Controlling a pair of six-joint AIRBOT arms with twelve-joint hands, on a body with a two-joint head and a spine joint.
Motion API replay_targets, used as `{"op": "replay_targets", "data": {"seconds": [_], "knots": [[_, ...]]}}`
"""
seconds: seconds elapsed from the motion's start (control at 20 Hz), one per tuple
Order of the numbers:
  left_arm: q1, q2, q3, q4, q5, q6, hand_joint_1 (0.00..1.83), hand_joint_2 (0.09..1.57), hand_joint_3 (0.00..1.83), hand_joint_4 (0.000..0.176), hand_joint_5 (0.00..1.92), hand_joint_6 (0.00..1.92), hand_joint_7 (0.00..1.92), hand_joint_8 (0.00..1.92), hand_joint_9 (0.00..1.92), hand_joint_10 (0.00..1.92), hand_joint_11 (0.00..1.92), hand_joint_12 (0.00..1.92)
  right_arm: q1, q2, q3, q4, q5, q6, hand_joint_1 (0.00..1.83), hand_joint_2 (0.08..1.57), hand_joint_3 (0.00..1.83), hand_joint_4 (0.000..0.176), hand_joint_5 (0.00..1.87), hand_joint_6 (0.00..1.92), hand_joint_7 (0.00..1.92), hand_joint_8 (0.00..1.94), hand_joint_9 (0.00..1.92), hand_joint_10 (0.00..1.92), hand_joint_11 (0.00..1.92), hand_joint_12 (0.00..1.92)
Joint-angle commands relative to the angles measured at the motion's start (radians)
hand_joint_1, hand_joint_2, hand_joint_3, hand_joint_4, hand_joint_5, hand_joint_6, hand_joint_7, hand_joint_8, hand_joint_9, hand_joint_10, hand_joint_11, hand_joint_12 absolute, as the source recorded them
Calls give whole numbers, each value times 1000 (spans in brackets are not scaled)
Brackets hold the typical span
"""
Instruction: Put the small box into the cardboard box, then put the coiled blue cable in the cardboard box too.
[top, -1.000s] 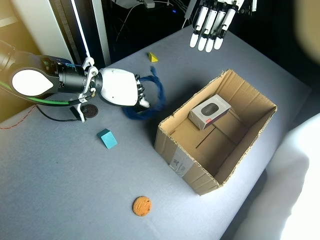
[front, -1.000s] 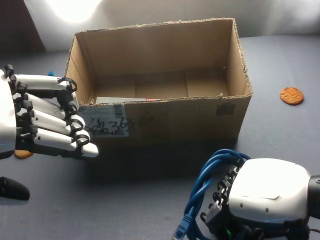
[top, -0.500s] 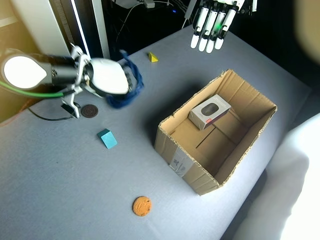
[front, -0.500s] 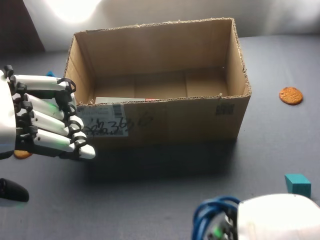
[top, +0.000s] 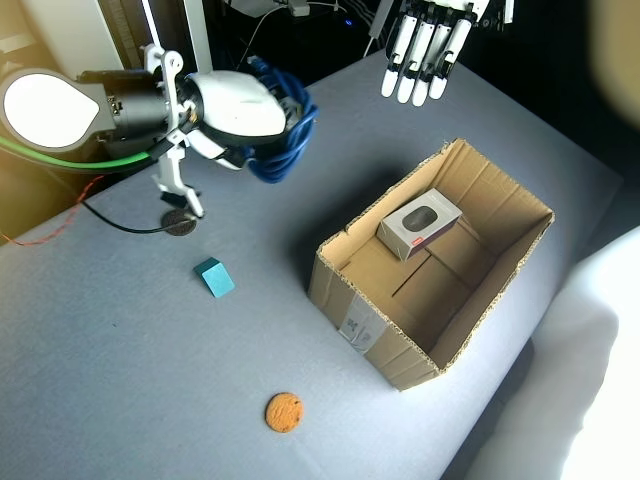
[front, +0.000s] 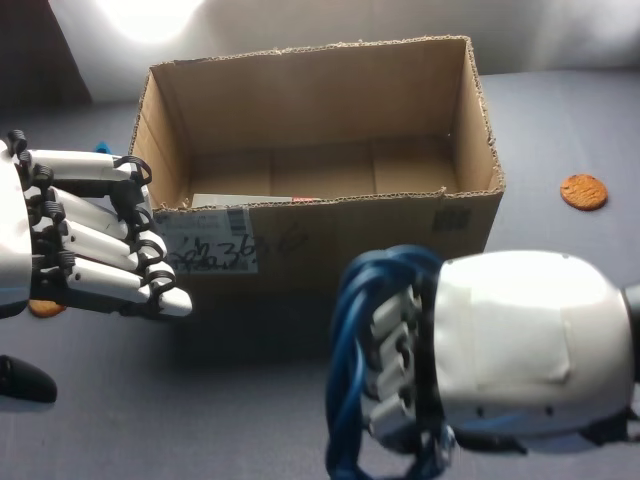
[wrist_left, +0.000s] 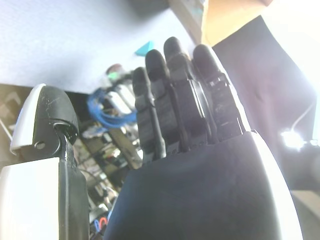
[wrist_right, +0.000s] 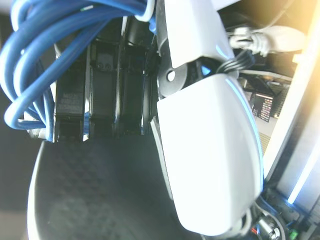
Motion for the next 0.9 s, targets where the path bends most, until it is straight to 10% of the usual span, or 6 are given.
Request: {"op": "replay_targets", "data": {"seconds": [0.0,0.85], "knots": [[-10,11,4,-63,-45,0,723,1171,2,0,518,3,592,0,539,0,0,1124,16,2,3,36,93,-3,1492,1078,0,0,1024,832,1013,756,1051,910,791,1565],[-10,11,3,-63,-43,0,708,1180,0,0,501,1,584,0,543,0,0,1086,205,-70,125,189,79,-123,1493,1074,0,0,1045,803,1044,711,1065,896,758,1572]]}}
